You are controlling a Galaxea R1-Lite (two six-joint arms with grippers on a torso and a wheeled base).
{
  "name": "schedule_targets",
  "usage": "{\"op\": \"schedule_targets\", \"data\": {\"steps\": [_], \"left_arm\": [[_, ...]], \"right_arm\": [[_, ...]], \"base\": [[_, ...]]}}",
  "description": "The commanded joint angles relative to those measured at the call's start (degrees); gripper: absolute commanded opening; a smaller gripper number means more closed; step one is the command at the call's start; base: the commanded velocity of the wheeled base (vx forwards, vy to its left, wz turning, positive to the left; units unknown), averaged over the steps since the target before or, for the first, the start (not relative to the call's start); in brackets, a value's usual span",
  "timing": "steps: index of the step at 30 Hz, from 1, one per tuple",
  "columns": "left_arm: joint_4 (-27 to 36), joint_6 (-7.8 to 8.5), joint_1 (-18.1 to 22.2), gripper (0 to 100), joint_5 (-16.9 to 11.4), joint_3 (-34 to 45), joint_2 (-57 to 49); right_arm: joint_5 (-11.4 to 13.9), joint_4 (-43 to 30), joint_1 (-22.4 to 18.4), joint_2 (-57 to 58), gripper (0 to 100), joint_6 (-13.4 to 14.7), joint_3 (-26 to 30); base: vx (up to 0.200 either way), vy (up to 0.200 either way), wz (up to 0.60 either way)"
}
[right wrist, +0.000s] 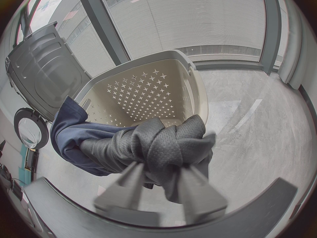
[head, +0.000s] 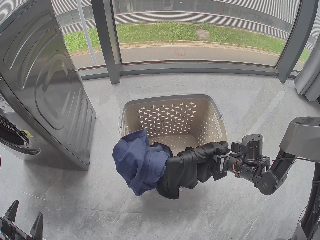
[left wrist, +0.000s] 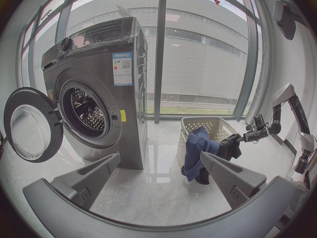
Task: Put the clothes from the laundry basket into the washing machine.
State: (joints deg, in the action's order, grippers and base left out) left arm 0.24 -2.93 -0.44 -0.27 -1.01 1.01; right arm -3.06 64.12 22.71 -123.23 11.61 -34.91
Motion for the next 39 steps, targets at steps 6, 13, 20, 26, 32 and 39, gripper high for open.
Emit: {"op": "schedule_targets", "data": {"steps": [6, 13, 20, 26, 32, 39], "left_arm": [[0.0, 0.03, 0.0, 100, 0.0, 0.9, -1.0], [0.1, 0.03, 0.0, 100, 0.0, 0.9, -1.0], [0.1, 0.11, 0.0, 100, 0.0, 0.9, -1.0], [0.1, 0.29, 0.0, 100, 0.0, 0.9, -1.0], [0.0, 0.38, 0.0, 100, 0.0, 0.9, -1.0], [0.0, 0.38, 0.0, 100, 0.0, 0.9, -1.0]], "right_arm": [[0.1, 0.0, 0.5, 0.6, 0, 0.2, 0.6], [0.0, 1.4, 3.0, 9.0, 0, 1.1, 3.8], [0.0, 1.5, 5.3, 20.2, 0, 2.0, 6.8], [-0.1, 5.0, 5.9, 24.1, 0, 1.6, 6.7], [0.1, 4.4, 5.9, 31.3, 0, 0.2, 6.0], [0.0, 0.9, 7.3, 37.3, 0, -2.6, 6.1]], "base": [[0.000, 0.000, 0.00], [0.000, 0.000, 0.00], [0.000, 0.000, 0.00], [0.000, 0.000, 0.00], [0.000, 0.000, 0.00], [0.000, 0.000, 0.00]]}}
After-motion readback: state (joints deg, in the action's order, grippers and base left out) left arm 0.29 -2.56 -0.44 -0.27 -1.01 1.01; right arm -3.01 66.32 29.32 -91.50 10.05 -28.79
